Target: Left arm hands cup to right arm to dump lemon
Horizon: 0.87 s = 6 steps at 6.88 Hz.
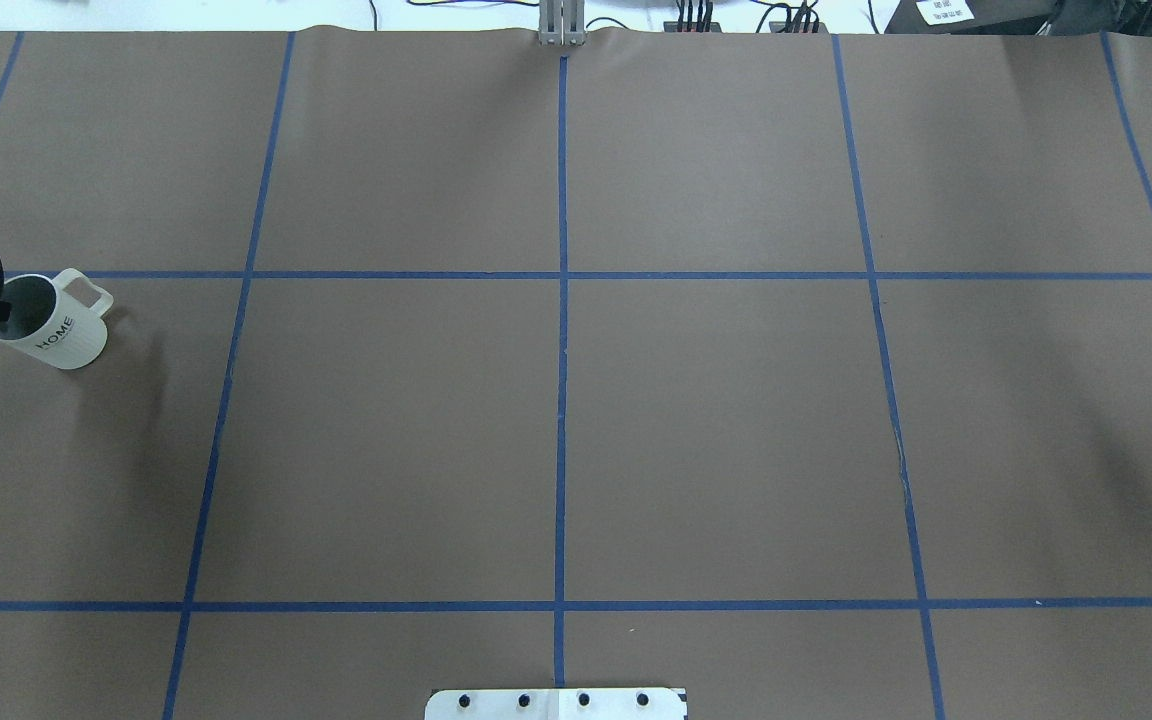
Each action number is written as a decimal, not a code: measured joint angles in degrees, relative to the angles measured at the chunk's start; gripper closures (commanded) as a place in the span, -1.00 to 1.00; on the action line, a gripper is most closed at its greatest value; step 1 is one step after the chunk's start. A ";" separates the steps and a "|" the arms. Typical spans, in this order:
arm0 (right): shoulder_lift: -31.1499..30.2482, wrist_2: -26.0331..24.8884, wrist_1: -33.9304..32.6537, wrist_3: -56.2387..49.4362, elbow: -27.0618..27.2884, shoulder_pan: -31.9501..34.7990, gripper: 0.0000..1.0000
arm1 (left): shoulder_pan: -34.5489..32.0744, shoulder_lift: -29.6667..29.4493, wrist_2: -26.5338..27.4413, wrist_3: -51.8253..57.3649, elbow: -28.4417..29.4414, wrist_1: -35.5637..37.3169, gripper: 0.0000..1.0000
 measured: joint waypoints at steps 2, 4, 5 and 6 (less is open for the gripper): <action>0.01 -0.06 0.02 -0.07 0.00 0.00 -1.00 | 0.18 0.09 0.05 0.21 -0.12 -0.05 1.00; 0.34 -0.19 3.22 -0.17 -0.27 0.00 -1.00 | -0.22 0.28 -0.12 -0.01 -2.62 -0.61 1.00; 0.89 -0.26 8.55 -0.14 -1.43 -0.10 -0.99 | -0.78 0.23 -0.29 -0.55 -4.59 -0.54 1.00; 1.68 -0.23 15.11 0.66 -3.49 -0.44 -0.97 | -1.89 -0.38 -0.45 -3.69 -5.93 -0.40 1.00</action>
